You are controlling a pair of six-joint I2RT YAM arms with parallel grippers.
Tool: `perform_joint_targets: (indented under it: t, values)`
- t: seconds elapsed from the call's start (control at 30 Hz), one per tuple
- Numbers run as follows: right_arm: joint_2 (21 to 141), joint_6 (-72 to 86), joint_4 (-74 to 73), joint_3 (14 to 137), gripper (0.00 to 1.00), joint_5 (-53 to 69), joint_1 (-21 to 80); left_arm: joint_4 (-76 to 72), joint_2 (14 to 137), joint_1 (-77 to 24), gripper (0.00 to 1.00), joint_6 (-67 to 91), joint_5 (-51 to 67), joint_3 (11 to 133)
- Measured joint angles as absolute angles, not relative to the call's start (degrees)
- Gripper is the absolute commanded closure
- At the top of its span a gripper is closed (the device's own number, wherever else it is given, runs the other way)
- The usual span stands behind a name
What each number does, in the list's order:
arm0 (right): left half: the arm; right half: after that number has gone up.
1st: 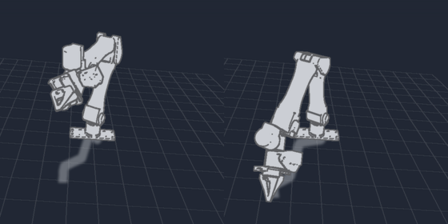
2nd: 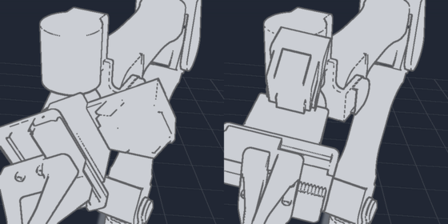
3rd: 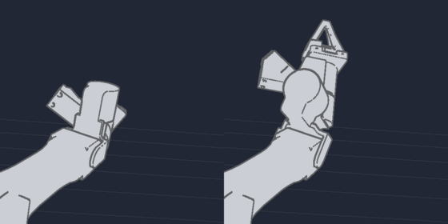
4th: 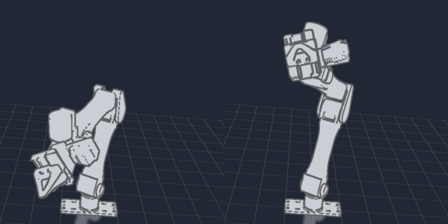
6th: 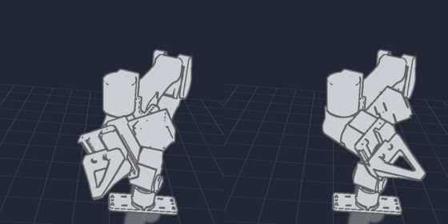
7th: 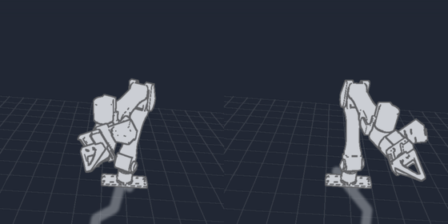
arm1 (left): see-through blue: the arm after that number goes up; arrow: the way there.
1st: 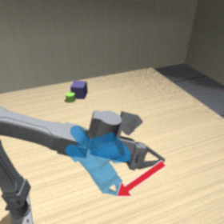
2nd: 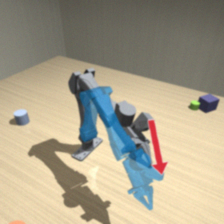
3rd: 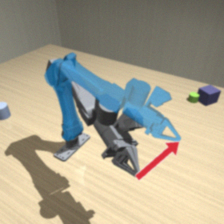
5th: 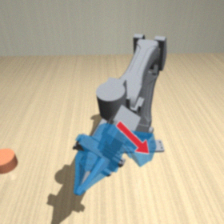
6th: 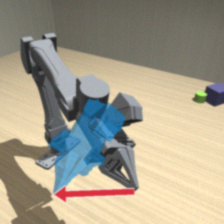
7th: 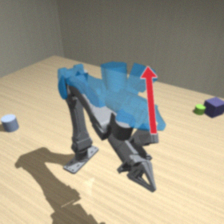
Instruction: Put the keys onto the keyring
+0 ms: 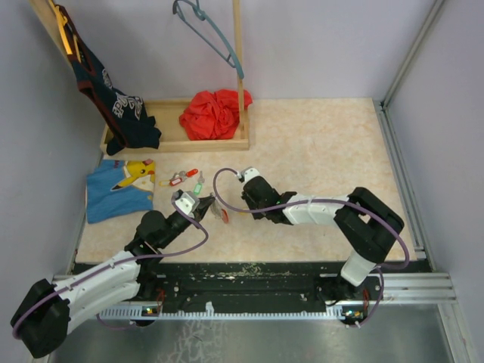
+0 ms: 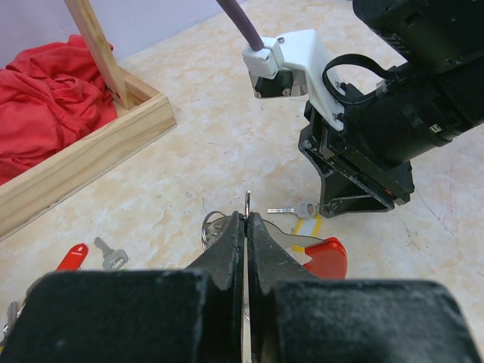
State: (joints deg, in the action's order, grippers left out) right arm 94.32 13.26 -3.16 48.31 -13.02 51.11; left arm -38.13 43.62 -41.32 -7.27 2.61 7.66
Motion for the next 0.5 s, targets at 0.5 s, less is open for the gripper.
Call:
perform_joint_targets:
  t: [0.5]
  values:
    - [94.32,13.74,-1.54,47.22,0.84,-9.26,49.3,-38.28,43.72,-41.32,1.0,-7.27,3.03,7.66]
